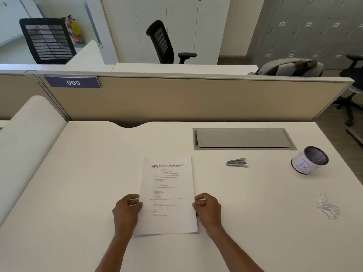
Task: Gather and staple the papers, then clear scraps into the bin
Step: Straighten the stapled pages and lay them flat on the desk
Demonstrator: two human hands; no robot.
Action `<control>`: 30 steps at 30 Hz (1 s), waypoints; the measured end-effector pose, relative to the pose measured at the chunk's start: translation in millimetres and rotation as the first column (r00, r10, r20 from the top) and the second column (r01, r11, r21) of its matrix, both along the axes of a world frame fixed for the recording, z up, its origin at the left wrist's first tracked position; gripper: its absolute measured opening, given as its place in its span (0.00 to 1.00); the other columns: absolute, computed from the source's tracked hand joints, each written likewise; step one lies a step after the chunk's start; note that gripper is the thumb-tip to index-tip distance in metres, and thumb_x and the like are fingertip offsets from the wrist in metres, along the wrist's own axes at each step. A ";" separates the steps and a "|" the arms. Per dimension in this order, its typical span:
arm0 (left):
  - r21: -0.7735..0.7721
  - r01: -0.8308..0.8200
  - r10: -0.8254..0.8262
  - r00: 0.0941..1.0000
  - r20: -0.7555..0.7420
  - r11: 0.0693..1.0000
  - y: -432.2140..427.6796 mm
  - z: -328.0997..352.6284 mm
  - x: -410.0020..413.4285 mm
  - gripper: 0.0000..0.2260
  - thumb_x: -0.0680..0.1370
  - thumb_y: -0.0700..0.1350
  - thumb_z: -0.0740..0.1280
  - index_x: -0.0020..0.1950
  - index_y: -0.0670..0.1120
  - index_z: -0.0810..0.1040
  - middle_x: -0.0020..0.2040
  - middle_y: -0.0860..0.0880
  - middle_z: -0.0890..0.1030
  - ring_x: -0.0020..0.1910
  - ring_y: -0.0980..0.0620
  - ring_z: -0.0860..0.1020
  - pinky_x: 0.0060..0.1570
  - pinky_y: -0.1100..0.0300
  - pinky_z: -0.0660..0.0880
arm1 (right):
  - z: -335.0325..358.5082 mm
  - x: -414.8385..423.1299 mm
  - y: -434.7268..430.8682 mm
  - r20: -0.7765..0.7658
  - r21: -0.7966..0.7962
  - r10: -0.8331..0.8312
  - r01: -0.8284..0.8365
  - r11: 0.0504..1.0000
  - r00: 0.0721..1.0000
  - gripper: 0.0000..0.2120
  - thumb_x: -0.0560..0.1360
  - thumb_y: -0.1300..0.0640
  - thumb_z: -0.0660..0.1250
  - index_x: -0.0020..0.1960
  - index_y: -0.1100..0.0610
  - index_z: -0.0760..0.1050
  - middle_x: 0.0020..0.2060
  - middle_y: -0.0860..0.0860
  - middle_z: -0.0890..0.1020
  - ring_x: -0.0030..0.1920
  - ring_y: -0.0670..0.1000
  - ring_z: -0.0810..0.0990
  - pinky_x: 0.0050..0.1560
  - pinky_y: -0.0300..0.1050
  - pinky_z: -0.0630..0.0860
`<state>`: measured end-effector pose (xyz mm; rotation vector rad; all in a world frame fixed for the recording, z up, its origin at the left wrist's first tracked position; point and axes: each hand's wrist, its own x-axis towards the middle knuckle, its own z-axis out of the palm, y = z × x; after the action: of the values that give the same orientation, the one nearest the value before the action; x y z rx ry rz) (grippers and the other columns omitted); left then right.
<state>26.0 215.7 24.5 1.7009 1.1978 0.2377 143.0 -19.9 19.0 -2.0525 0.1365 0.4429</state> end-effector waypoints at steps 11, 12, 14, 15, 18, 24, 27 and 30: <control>0.077 0.046 -0.048 0.999 0.024 0.996 44.3 -0.7 78.3 0.14 0.78 0.33 0.72 0.63 0.40 0.86 0.48 0.45 0.86 0.54 0.42 0.84 0.57 0.57 0.75 | -3.1 81.3 55.3 0.082 -0.039 -0.004 0.007 0.999 0.997 0.09 0.71 0.68 0.72 0.46 0.57 0.86 0.38 0.52 0.88 0.37 0.50 0.84 0.41 0.37 0.77; 0.083 0.056 -0.058 0.998 0.023 0.995 48.6 -1.5 85.7 0.15 0.78 0.33 0.72 0.64 0.40 0.86 0.49 0.44 0.86 0.54 0.43 0.84 0.57 0.57 0.75 | -4.2 87.3 59.5 0.093 -0.048 -0.004 0.008 0.999 0.996 0.10 0.71 0.69 0.71 0.47 0.58 0.86 0.39 0.53 0.88 0.39 0.50 0.85 0.40 0.35 0.76; 0.097 0.076 -0.078 0.997 0.022 0.992 55.8 -3.6 99.0 0.15 0.78 0.33 0.72 0.64 0.39 0.85 0.52 0.41 0.87 0.54 0.43 0.83 0.59 0.57 0.75 | -5.6 98.8 67.5 0.105 -0.051 -0.018 0.023 0.998 0.994 0.10 0.71 0.69 0.71 0.48 0.59 0.86 0.41 0.53 0.88 0.42 0.52 0.86 0.43 0.36 0.76; 0.103 0.085 -0.088 0.996 0.023 0.991 58.8 -5.2 104.9 0.16 0.77 0.32 0.72 0.64 0.39 0.85 0.53 0.40 0.87 0.55 0.43 0.84 0.60 0.56 0.76 | -6.1 104.4 71.0 0.105 -0.050 -0.027 0.033 0.998 0.994 0.10 0.71 0.70 0.70 0.48 0.59 0.86 0.42 0.54 0.89 0.43 0.53 0.86 0.45 0.38 0.77; 0.126 0.109 -0.113 0.993 0.023 0.986 67.6 -9.3 120.2 0.15 0.77 0.32 0.72 0.64 0.38 0.85 0.54 0.39 0.88 0.57 0.40 0.84 0.62 0.54 0.77 | -7.8 119.6 79.8 0.102 -0.054 -0.050 0.056 0.997 0.994 0.11 0.73 0.70 0.69 0.49 0.60 0.86 0.45 0.55 0.89 0.45 0.53 0.86 0.47 0.39 0.76; 0.144 0.143 -0.146 0.989 0.014 0.979 85.7 -12.5 143.4 0.16 0.77 0.32 0.72 0.65 0.38 0.85 0.57 0.38 0.87 0.59 0.40 0.85 0.66 0.51 0.78 | -11.3 135.2 91.7 0.117 -0.073 -0.050 0.059 0.996 0.992 0.11 0.73 0.69 0.69 0.51 0.59 0.86 0.46 0.54 0.89 0.47 0.54 0.87 0.51 0.42 0.80; 0.158 0.166 -0.169 0.986 0.005 0.973 90.7 -12.9 150.8 0.16 0.78 0.31 0.72 0.65 0.37 0.84 0.56 0.38 0.87 0.58 0.40 0.84 0.65 0.53 0.77 | -12.4 135.3 94.7 0.126 -0.071 -0.060 0.069 0.995 0.990 0.11 0.73 0.69 0.69 0.50 0.59 0.86 0.45 0.54 0.89 0.46 0.54 0.86 0.50 0.41 0.79; 0.169 0.182 -0.184 0.983 -0.006 0.969 95.2 -13.5 154.5 0.16 0.78 0.31 0.72 0.65 0.37 0.84 0.55 0.38 0.87 0.58 0.40 0.84 0.63 0.55 0.76 | -14.0 135.3 96.8 0.135 -0.068 -0.064 0.074 0.995 0.989 0.11 0.73 0.69 0.69 0.50 0.59 0.86 0.44 0.54 0.89 0.45 0.54 0.86 0.48 0.41 0.79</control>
<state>180.5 310.9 11.1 1.9440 1.0290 0.2393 278.2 76.9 5.1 -2.1347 0.1445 0.2611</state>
